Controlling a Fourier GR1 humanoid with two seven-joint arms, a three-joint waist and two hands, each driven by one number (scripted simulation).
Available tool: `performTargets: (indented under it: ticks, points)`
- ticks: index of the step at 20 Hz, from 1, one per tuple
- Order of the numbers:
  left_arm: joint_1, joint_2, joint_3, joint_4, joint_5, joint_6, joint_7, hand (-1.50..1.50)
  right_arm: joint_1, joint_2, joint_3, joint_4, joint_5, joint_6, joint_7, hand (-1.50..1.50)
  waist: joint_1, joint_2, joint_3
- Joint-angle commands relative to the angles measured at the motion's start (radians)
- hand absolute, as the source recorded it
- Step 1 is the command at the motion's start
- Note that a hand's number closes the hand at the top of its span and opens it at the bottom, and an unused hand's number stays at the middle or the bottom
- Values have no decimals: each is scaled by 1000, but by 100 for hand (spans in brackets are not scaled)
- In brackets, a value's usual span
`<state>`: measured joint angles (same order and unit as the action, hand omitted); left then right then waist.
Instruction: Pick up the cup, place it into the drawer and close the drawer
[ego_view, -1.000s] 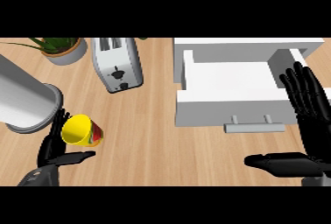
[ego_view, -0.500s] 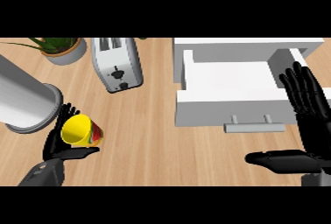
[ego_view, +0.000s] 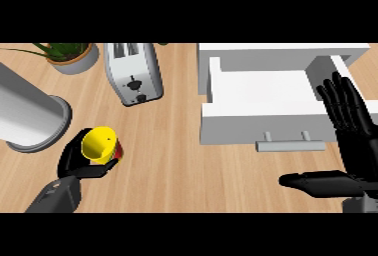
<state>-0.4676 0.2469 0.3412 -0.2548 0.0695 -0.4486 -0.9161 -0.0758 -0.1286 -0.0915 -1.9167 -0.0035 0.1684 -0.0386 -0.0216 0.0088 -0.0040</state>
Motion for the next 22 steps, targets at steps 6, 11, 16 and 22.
performTargets:
  ticks: [6,11,16,22]
  points:
    - [18,-35,44,-27,67,-126,-143,150,-41,-68,-79,43,-50,41,7,-150,4,1,1]
    - [-16,-27,86,-62,99,-1,-174,150,3,-6,-1,-15,3,6,15,-150,1,-1,1]
    - [-16,-82,44,-114,76,15,-202,150,-56,-13,-21,15,11,-16,40,-150,14,-5,3]
    - [-47,-74,16,-224,87,-8,-159,150,28,-13,-15,-77,-5,2,54,-150,10,-10,3]
